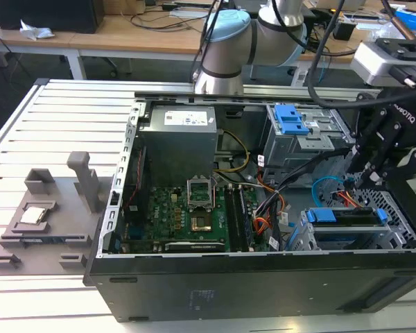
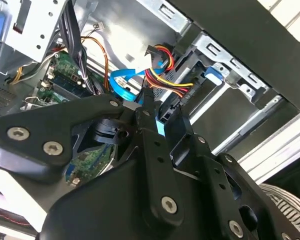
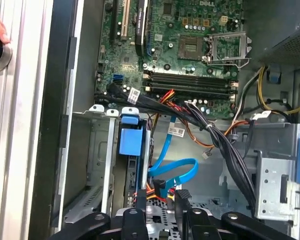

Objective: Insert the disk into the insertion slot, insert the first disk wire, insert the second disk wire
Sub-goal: 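Insert the second disk wire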

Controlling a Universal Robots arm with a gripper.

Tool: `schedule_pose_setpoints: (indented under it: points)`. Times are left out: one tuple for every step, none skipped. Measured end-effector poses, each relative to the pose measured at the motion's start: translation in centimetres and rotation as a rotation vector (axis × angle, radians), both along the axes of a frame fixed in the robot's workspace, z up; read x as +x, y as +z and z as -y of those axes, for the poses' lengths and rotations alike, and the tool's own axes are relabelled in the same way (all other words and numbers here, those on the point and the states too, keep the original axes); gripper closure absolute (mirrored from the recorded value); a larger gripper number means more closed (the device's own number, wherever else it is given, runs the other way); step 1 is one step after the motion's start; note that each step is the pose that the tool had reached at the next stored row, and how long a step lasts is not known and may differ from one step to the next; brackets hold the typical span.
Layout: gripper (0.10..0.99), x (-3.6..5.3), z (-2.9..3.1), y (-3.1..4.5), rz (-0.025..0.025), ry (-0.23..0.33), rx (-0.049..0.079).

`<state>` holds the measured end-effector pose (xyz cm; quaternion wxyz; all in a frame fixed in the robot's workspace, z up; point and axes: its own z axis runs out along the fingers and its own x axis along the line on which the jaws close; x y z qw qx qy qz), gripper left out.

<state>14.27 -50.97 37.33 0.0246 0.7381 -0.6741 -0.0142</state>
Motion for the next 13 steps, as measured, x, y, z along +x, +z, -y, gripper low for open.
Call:
schedule_pose_setpoints:
  points:
    - [0.725,-0.18,-0.10,-0.17,0.0000,0.009,-0.002]
    - [0.725,-0.37,-0.19,-0.36,0.0000,0.022,-0.004]
    - [0.725,-0.48,-0.23,-0.48,0.0000,0.033,-0.006]
    - [0.725,-0.55,-0.24,-0.54,-0.0001,0.043,-0.010]
    - [0.725,-0.59,-0.25,-0.58,0.0000,0.051,-0.013]
    - [0.725,-0.65,-0.26,-0.65,-0.0001,0.064,-0.020]
    - [0.725,-0.68,-0.26,-0.70,-0.0002,0.072,-0.024]
    - [0.725,-0.72,-0.27,-0.77,-0.0002,0.079,-0.026]
    - [0.725,-0.82,-0.32,-1.00,-0.0001,0.093,-0.028]
    - [0.725,-0.88,-0.34,-1.14,0.0000,0.101,-0.028]
    - [0.725,-0.90,-0.35,-1.20,0.0000,0.105,-0.029]
    - [0.725,-0.90,-0.35,-1.20,0.0000,0.106,-0.029]
    - [0.725,-0.90,-0.34,-1.20,0.0000,0.106,-0.029]
